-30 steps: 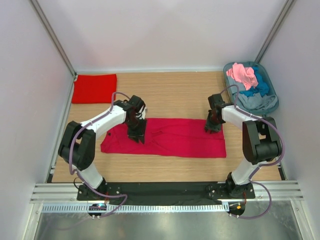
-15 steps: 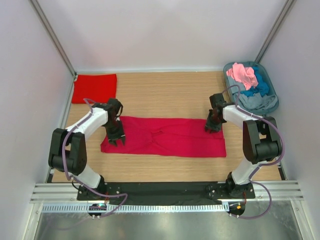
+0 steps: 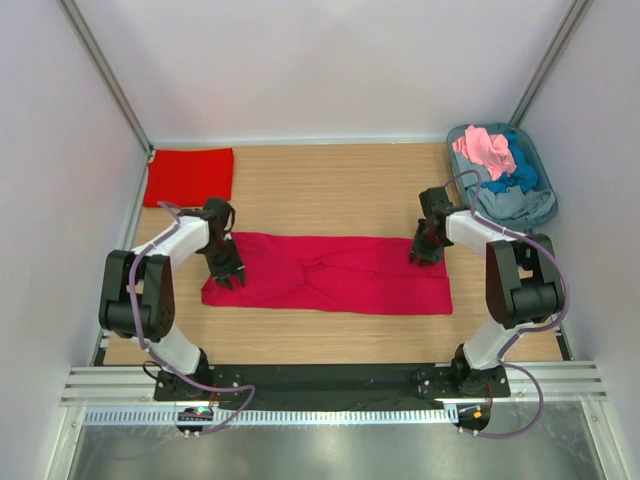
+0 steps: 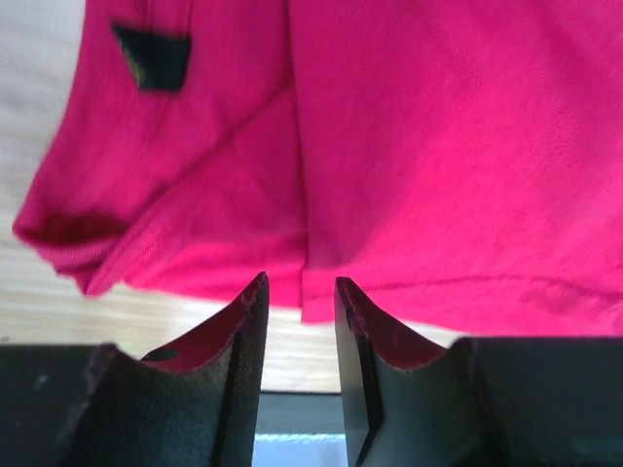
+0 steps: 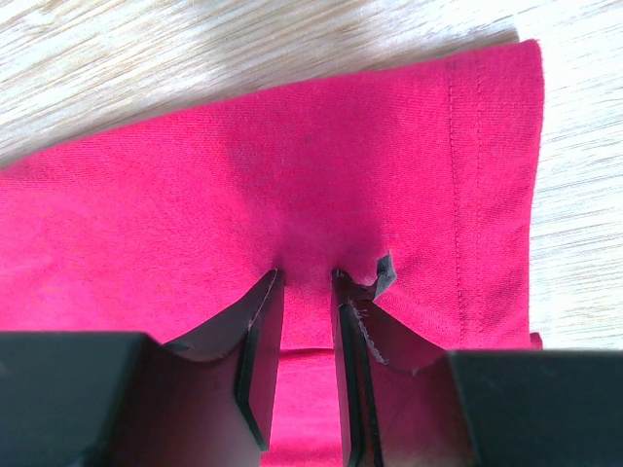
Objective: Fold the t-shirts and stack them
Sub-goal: Fold the tshirt
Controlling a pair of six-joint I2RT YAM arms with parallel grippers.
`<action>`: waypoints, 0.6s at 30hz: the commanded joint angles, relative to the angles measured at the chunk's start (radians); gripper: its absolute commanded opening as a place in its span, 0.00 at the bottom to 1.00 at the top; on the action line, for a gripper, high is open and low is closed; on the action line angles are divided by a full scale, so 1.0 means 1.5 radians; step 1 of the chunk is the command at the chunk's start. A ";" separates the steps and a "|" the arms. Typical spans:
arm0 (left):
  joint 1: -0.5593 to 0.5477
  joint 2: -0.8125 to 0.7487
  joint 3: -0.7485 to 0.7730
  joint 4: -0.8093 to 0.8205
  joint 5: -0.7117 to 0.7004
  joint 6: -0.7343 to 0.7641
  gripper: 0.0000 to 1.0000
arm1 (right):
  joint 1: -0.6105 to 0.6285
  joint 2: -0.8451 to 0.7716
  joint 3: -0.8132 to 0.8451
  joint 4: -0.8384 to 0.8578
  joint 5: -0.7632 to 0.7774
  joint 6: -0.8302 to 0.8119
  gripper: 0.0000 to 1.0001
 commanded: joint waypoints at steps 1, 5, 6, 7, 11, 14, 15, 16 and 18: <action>0.013 0.020 0.033 0.054 0.026 0.010 0.34 | 0.001 -0.007 -0.019 0.020 -0.009 0.008 0.33; 0.016 0.039 0.040 0.057 0.029 0.013 0.31 | 0.002 -0.004 -0.020 0.021 -0.004 0.007 0.33; 0.016 0.042 0.042 0.056 0.028 0.013 0.31 | 0.001 -0.003 -0.019 0.020 -0.003 0.007 0.33; 0.016 0.043 0.041 0.055 0.025 0.015 0.30 | 0.001 -0.002 -0.019 0.021 -0.002 0.006 0.33; 0.018 0.047 0.047 0.044 0.013 0.020 0.29 | 0.001 0.001 -0.011 0.021 0.001 0.007 0.33; 0.018 0.058 0.054 0.034 0.006 0.022 0.29 | 0.002 0.005 -0.007 0.021 0.003 0.008 0.33; 0.018 0.062 0.054 0.033 0.003 0.022 0.29 | 0.001 0.005 -0.007 0.021 0.003 0.008 0.32; 0.019 0.061 0.053 0.035 0.004 0.021 0.29 | 0.001 0.006 -0.007 0.020 0.003 0.008 0.32; 0.018 0.061 0.051 0.042 0.006 0.019 0.29 | 0.002 0.006 -0.006 0.020 0.003 0.008 0.32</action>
